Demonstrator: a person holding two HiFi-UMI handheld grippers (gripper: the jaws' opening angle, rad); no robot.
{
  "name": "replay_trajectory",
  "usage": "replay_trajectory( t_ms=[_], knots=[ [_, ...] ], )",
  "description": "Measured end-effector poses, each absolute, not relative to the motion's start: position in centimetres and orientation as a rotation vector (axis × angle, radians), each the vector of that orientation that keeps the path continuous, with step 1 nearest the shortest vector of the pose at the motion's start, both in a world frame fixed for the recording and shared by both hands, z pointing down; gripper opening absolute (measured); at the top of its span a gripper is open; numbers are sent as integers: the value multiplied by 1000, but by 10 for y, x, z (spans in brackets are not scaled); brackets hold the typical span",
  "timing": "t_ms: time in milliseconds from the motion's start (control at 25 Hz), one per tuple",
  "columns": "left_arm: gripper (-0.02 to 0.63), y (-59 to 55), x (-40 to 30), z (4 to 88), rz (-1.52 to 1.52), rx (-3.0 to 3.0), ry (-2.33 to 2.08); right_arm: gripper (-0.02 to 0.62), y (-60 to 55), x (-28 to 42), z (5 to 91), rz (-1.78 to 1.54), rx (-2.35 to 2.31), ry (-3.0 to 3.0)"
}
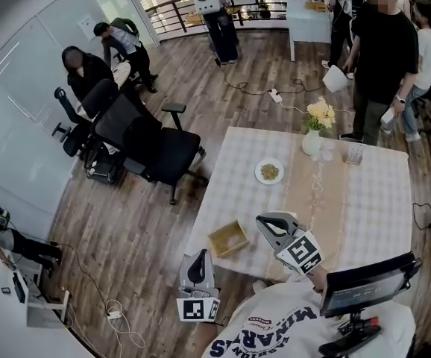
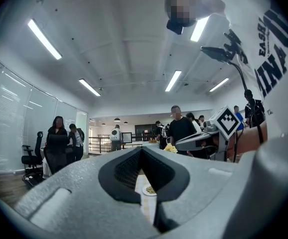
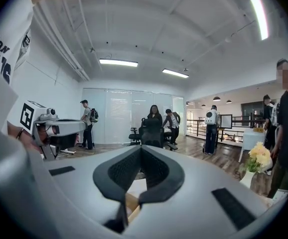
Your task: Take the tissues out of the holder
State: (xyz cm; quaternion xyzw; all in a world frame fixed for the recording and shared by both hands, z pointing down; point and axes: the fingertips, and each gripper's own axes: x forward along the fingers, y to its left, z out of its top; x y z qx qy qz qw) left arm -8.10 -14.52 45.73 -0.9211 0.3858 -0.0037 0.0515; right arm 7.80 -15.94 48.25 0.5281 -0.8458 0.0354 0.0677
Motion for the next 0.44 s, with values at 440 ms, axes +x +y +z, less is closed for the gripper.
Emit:
replay_trajectory(
  t_ms=[440],
  knots=[
    [3,-142,-85,457,8,-2805,1161,5,-159,80,475,45,1620,-2524]
  ],
)
